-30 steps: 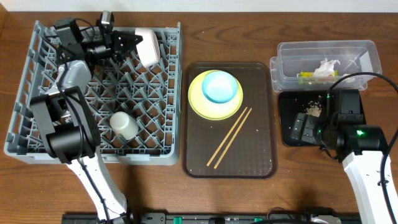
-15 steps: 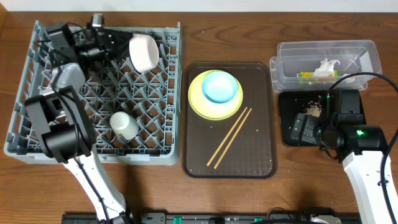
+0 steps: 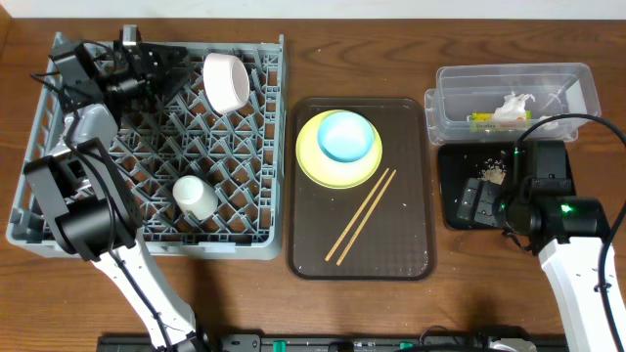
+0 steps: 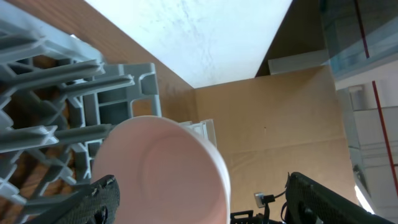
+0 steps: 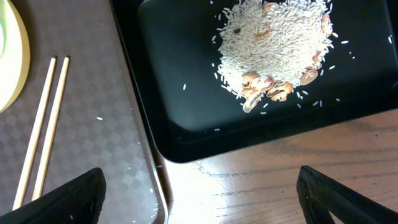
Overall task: Sort waste into correct bins and load items into the dishwasher rack
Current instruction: 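Lower the small white bowl into the rack's back row with left gripper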
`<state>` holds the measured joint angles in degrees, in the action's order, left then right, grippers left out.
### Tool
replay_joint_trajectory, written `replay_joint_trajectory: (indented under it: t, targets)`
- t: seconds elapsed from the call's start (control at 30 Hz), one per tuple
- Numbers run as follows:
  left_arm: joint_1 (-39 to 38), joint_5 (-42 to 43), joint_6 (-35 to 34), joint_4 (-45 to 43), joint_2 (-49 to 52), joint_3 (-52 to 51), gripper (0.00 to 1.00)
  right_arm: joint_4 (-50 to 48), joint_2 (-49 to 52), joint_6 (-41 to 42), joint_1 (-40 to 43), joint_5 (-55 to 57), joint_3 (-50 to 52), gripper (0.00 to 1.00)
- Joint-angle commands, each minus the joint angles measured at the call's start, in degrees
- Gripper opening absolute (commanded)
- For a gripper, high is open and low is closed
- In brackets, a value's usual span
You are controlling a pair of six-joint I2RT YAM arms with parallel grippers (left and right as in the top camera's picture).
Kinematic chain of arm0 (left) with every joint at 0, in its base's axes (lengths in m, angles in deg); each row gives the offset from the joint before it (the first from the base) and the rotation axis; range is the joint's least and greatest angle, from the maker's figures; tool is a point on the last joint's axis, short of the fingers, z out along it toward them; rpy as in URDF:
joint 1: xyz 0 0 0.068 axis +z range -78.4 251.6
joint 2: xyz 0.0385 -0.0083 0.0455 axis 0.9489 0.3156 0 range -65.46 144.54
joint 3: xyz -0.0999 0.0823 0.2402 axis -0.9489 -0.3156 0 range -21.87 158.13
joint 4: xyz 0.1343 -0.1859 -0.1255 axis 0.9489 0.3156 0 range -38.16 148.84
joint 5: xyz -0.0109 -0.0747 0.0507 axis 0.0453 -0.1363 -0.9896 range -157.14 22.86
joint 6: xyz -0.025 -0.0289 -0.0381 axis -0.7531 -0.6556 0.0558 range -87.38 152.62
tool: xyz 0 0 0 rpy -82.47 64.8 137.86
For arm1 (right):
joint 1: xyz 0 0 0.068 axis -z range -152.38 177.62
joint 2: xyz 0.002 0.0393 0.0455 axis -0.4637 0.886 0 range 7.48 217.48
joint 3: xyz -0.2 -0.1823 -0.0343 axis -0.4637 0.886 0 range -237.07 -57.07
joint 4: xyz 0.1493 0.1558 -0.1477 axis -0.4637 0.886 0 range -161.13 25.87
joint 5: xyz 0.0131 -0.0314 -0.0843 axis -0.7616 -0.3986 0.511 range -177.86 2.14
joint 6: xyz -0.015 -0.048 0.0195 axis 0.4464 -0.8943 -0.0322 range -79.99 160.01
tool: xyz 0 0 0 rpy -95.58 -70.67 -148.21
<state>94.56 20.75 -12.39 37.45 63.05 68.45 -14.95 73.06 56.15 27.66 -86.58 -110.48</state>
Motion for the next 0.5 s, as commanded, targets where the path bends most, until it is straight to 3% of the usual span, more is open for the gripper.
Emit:
replay_joint_trajectory:
  t: [0.0, 0.2, 0.47]
  targets:
    - [-1.07, -0.11, 0.22, -0.31, -5.01, -0.28, 0.88, -0.02, -0.04, 0.55, 0.85, 0.15, -0.26, 0.96]
    - [-3.48, -2.10, 0.76, 2.69, -5.70, -0.76, 0.90, -0.02, -0.04, 0.55, 0.85, 0.15, -0.26, 0.96]
    - [-6.45, -5.51, 6.73, 9.35, -5.70, -1.01, 0.90, 0.15, -0.04, 0.55, 0.85, 0.15, -0.26, 0.96]
